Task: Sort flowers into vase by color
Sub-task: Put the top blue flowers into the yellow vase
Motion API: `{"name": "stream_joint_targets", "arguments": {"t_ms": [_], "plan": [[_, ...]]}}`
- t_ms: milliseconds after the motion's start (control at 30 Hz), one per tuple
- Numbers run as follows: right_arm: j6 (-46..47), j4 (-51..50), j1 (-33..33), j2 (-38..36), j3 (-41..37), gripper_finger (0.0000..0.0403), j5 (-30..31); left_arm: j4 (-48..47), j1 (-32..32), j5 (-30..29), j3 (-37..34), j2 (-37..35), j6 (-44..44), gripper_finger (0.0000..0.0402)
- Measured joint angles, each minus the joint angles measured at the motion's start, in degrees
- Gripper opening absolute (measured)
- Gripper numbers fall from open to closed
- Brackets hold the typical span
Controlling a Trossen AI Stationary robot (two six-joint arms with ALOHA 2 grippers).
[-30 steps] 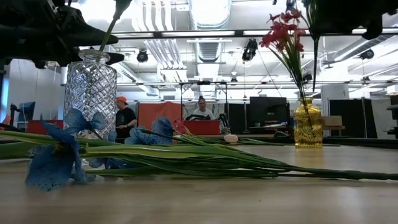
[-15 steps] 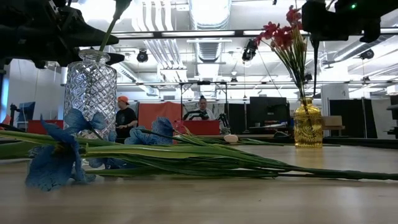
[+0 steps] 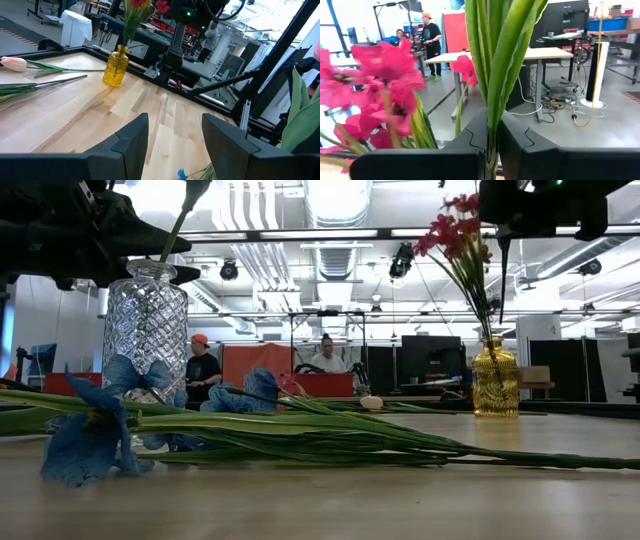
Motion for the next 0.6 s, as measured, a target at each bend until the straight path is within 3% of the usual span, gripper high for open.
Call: {"name": "stream_joint_targets", "arguments": {"t_ms": [600], "plan": [[4.0,0.0,-3.7,8.2,0.0,0.0018,0.0,0.0,0.0,0.0,0.0,0.0,0.2,0.0170]]}}
